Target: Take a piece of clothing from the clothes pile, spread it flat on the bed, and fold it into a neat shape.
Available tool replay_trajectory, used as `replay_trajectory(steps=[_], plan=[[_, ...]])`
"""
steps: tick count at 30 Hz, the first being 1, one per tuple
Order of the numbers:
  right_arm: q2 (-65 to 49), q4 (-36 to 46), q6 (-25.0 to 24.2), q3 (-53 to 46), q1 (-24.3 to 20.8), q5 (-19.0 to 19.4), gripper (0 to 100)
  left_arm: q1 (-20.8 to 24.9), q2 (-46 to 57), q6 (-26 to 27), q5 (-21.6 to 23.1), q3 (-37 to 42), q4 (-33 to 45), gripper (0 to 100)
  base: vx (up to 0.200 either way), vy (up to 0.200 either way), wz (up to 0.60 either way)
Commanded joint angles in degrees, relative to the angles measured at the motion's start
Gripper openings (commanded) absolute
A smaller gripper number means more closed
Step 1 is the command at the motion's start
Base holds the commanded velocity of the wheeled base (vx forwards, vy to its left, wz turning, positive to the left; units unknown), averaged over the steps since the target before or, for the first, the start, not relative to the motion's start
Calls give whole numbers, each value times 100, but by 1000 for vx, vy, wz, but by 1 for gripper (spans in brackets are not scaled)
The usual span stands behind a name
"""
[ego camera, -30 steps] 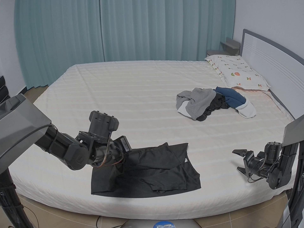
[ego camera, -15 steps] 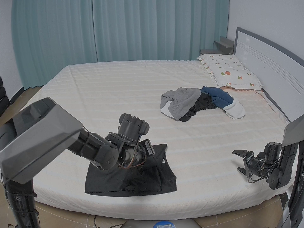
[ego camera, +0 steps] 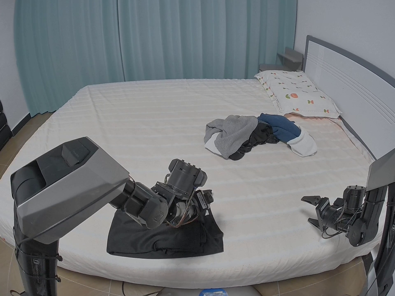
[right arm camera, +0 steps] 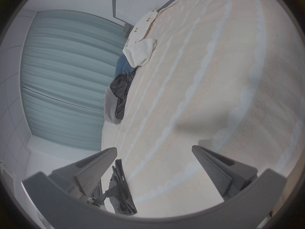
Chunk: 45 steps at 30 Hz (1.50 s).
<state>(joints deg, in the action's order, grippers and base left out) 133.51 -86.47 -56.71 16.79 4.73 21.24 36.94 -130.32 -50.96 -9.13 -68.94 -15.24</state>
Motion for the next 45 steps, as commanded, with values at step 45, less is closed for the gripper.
replay_trajectory(steps=[45], plan=[[-1706,1492,125,492,-2037,-814,100,-2375,1105,-1013,1212,3985,-3416,100,0,111,0]])
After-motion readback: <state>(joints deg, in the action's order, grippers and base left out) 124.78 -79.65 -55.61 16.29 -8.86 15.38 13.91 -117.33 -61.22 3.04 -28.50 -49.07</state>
